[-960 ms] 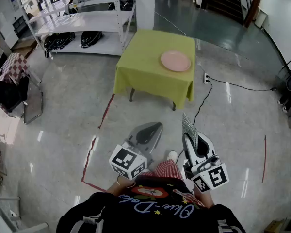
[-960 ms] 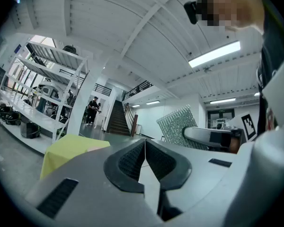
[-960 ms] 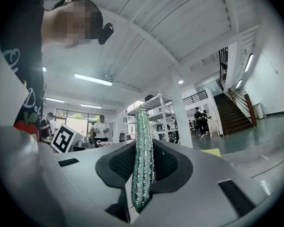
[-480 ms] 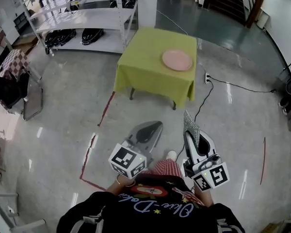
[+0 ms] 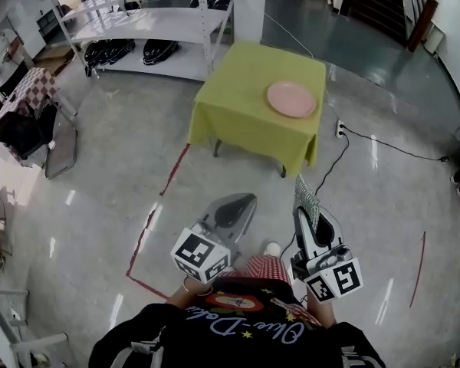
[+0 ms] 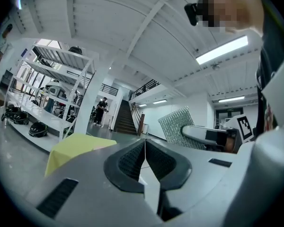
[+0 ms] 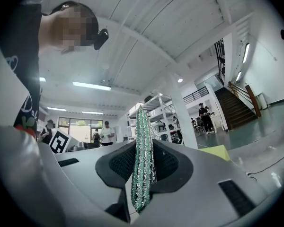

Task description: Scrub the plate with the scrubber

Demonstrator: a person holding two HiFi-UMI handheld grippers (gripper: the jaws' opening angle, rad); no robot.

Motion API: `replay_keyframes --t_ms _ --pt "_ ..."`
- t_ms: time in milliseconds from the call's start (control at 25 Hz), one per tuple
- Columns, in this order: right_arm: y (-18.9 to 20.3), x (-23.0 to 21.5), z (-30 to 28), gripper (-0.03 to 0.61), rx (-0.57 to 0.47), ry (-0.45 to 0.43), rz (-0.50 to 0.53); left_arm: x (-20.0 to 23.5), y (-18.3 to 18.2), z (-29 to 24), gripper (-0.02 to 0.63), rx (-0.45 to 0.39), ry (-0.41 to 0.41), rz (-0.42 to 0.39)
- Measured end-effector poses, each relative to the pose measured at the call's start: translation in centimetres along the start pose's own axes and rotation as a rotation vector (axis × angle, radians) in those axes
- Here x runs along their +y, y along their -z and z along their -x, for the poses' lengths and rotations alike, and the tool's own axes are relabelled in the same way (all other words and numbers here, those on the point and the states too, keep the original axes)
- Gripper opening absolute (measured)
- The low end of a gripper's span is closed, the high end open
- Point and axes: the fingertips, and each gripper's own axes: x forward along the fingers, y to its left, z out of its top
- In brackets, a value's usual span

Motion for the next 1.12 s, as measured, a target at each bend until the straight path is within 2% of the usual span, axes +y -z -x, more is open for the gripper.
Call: replay_keyframes --t_ms 400,640,840,1120 --pt "0.3 -9.7 -0.5 0.061 0.002 0.027 -0.066 -0.3 1.3 -9.7 0.005 0.055 0.011 -0.005" --pt "-0.8 -16.6 -0.1 0.061 -0.019 0.045 -0.078 -1.9 0.6 -16.7 0.005 0.053 0.036 -0.03" --pt "-2.9 -20.8 0.1 0.061 -0.047 0.019 -0.082 -3.0 -0.4 -21.0 0.005 0.064 0.006 -0.069" --pt "-3.2 -25.4 -0.3 0.061 -0.039 -0.011 -0.1 -2.9 -0.4 -23.8 0.005 0.074 -0.072 -0.058"
